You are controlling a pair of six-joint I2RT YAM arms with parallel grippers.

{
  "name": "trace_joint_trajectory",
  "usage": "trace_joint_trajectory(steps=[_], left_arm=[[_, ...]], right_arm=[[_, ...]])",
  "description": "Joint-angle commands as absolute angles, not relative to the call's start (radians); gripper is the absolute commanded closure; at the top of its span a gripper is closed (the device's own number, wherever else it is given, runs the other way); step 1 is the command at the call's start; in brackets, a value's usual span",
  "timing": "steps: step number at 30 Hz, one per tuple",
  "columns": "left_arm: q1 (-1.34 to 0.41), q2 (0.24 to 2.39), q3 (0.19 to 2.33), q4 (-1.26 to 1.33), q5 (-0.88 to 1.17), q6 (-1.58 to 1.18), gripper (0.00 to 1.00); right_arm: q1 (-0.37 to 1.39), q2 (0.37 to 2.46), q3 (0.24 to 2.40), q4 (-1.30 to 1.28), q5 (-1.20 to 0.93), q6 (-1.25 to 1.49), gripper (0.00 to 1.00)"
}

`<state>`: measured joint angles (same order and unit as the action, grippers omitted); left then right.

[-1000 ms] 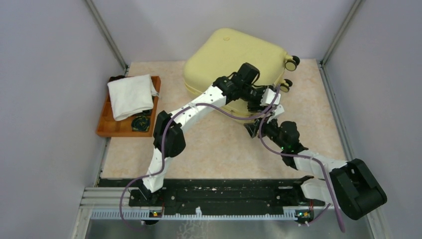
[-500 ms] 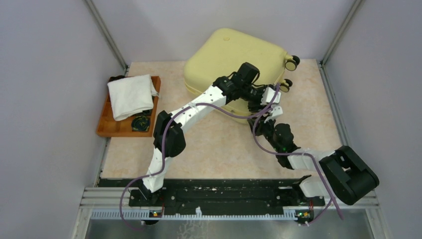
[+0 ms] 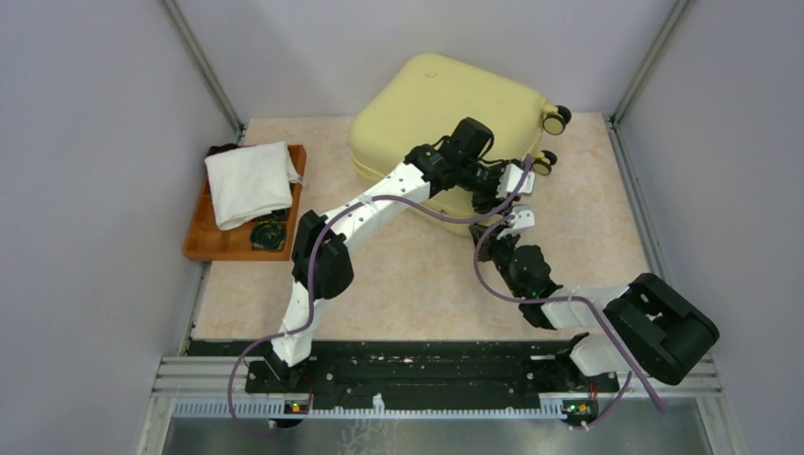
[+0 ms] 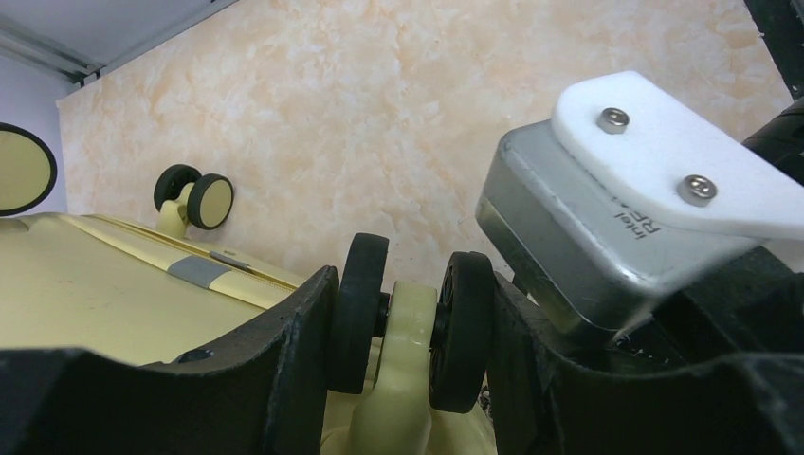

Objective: Pack the luggage
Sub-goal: Zip the luggage at the center of the board.

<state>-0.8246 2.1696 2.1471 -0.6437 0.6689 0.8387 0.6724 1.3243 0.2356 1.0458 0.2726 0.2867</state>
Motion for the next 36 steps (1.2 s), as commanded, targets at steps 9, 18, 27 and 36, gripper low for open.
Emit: trace_joint_trajectory(steps=[9,18,27,36], left_arm=[[-0.706,2.179,2.217,-0.380,0.418,0.627,1.00],[-0.722,2.205,2.230,-0.336,0.396,0.591,1.00],[-0.737,2.220,2.264,-0.327,0.396,0.571,1.00],[-0.741,2.180,2.211,-0.344,0.405,0.560,1.00]], right_arm=[[0.817,1.376,0.254,1.209,0.241,0.261,1.00],[0.917,1.482,0.238,1.399,0.240,0.322,1.00],[0.937,1.641,0.367,1.429,0.198,0.316,1.00],[0.936,1.723,0.439,1.430,0.173,0.300,1.00]])
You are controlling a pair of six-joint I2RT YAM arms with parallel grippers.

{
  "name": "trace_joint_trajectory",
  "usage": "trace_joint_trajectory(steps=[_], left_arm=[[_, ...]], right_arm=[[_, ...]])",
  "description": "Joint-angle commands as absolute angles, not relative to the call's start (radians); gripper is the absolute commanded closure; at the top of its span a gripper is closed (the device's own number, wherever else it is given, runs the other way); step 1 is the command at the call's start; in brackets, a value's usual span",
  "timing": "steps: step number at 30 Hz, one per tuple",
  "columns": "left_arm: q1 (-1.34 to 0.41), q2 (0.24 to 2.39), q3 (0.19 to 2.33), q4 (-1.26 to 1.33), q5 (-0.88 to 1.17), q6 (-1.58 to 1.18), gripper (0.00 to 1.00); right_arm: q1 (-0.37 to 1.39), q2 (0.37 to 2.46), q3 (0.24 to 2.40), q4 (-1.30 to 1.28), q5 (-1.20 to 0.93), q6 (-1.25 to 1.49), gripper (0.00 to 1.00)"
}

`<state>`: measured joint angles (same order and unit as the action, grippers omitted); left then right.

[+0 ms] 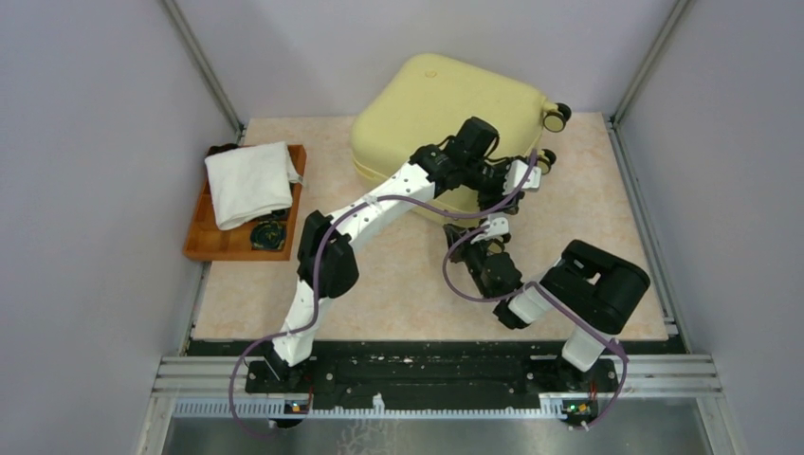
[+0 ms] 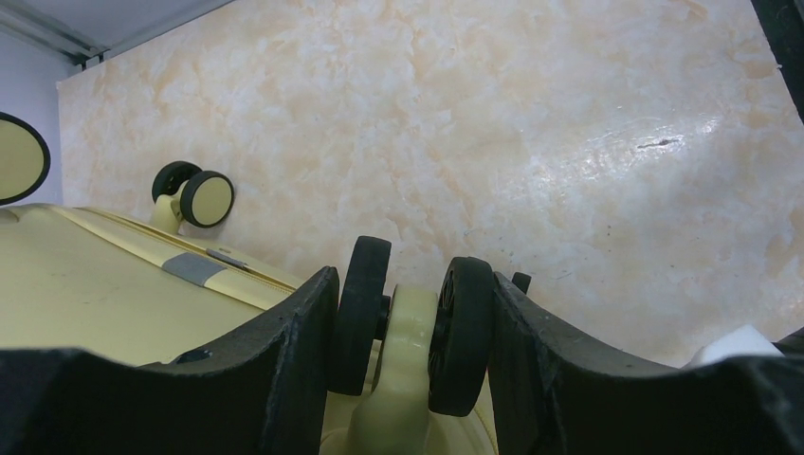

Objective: Pack the luggage
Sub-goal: Zip the luggage at the center of the board.

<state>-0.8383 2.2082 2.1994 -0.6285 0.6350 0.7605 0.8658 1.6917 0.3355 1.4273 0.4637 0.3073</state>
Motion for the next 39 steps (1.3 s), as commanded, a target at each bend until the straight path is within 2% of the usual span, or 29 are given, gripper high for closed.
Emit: trace_joint_trajectory(steps=[1,3,6,8,9,11,16,19,24,29,30,31,32,33,39], left_arm=[[-0.741,2.166,2.191,-0.349,0.409,0.559,1.00],[-0.741,2.124,2.139,-0.366,0.418,0.543,1.00],[-0.737,2.035,2.005,-0.385,0.436,0.547,1.00],[-0.729,1.962,1.891,-0.377,0.443,0.557,1.00],[-0.722,1.927,1.838,-0.380,0.450,0.566,1.00],[-0.707,1.869,1.747,-0.395,0.450,0.574,1.00],[-0.660,1.745,1.580,-0.493,0.445,0.642,1.00],[-0.637,1.667,1.490,-0.569,0.443,0.687,1.00],[-0.631,1.535,1.344,-0.777,0.509,0.810,1.00],[-0.631,1.421,1.228,-1.012,0.609,0.966,1.00],[-0.631,1.409,1.221,-1.047,0.616,0.987,0.91],[-0.630,1.395,1.221,-1.071,0.617,0.987,0.63],[-0.622,1.375,1.224,-1.081,0.622,0.984,0.19],[-0.608,1.353,1.231,-1.080,0.638,0.979,0.03],[-0.441,1.271,1.414,-1.019,0.685,0.846,0.01]], right_arm=[[0.936,1.725,0.439,1.433,0.176,0.297,1.00],[0.936,1.718,0.429,1.433,0.183,0.293,0.88],[0.936,1.640,0.370,1.403,0.195,0.296,0.77],[0.936,1.542,0.302,1.344,0.214,0.319,0.68],[0.936,1.479,0.269,1.303,0.218,0.333,0.60],[0.935,1.317,0.225,1.124,0.242,0.357,0.49],[0.933,0.886,0.216,0.550,0.357,0.398,0.38],[0.909,0.751,0.221,0.375,0.422,0.434,0.33],[0.715,0.735,0.315,0.294,0.369,0.429,0.31],[0.345,0.915,0.560,0.298,0.165,0.429,0.31],[0.302,0.961,0.612,0.300,0.132,0.426,0.31],[0.270,1.011,0.672,0.297,0.115,0.418,0.31],[0.245,1.056,0.726,0.299,0.094,0.412,0.31],[0.224,1.096,0.770,0.314,0.078,0.404,0.31],[0.176,1.457,1.088,0.315,0.008,0.395,0.31]])
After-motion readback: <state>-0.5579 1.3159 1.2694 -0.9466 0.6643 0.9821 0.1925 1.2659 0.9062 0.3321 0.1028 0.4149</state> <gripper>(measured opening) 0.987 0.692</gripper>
